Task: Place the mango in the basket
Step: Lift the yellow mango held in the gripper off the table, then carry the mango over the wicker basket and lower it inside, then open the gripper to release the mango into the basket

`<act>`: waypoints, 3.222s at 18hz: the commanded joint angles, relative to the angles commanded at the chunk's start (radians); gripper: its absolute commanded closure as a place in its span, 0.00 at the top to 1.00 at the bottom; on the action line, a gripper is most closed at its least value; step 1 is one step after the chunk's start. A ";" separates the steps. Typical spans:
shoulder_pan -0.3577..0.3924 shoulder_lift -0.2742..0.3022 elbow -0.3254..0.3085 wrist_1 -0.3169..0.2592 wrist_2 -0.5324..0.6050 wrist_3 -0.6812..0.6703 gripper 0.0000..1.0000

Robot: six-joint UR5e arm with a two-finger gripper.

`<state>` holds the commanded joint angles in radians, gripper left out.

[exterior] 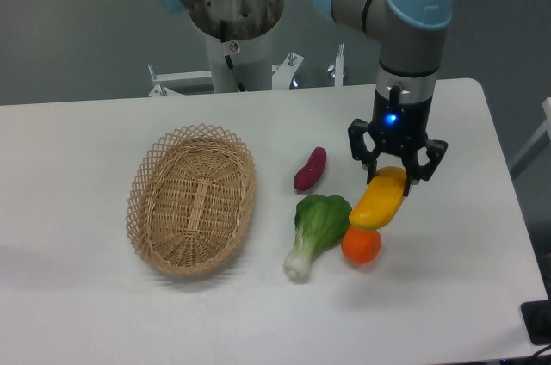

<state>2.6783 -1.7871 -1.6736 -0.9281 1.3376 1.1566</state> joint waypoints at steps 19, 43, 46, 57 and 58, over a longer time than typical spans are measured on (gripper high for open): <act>-0.239 0.086 -0.155 0.040 0.055 -0.316 0.45; -0.535 -0.052 -0.253 0.081 0.232 -0.403 0.46; -0.540 -0.060 -0.268 0.083 0.235 -0.402 0.46; -0.548 -0.063 -0.262 0.083 0.236 -0.400 0.66; -0.548 -0.063 -0.258 0.084 0.236 -0.400 0.73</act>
<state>2.1307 -1.8500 -1.9313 -0.8437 1.5739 0.7563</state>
